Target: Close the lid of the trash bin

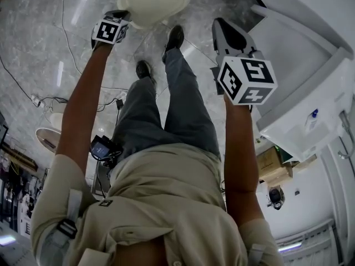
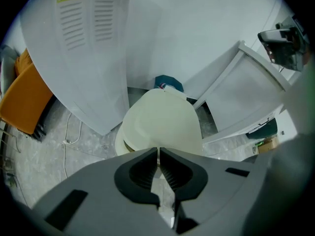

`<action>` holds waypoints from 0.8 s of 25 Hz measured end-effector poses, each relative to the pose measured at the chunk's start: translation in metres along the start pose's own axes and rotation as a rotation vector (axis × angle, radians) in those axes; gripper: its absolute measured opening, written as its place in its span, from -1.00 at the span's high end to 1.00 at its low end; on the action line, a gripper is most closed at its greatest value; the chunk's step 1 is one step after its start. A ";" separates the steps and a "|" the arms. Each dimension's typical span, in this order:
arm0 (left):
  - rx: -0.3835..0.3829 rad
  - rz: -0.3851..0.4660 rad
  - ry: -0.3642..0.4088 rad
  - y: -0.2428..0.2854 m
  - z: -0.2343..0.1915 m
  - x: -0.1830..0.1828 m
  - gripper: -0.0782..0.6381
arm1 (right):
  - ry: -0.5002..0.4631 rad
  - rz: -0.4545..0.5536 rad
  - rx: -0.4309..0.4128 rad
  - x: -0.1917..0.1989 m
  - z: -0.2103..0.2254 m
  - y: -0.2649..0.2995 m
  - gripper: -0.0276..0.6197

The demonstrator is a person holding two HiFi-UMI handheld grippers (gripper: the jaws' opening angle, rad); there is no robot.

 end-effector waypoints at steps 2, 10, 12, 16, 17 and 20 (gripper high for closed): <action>0.000 -0.008 -0.007 0.008 -0.003 0.004 0.70 | 0.001 -0.006 -0.003 0.005 0.000 0.004 0.83; 0.008 -0.028 -0.015 0.033 -0.012 0.015 0.70 | -0.002 -0.028 -0.005 0.018 0.001 0.015 0.83; 0.007 -0.034 -0.017 0.036 -0.013 0.017 0.70 | -0.001 -0.032 -0.005 0.021 0.001 0.017 0.83; 0.004 -0.051 -0.017 0.043 -0.015 0.021 0.70 | -0.001 -0.039 -0.011 0.026 -0.001 0.020 0.83; 0.003 -0.056 -0.015 0.045 -0.016 0.021 0.70 | -0.001 -0.040 -0.012 0.027 0.000 0.021 0.83; 0.001 -0.071 -0.010 0.049 -0.017 0.022 0.70 | 0.002 -0.042 -0.014 0.030 0.000 0.024 0.83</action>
Point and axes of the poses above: the fingertips, and each gripper's own axes: y forward along the fingers, z to its right, x out of its underside, the point moved 3 cm from there along -y, backward along the fingers, and after that the axes turned 6 degrees about -y, right-handed, at the moved point
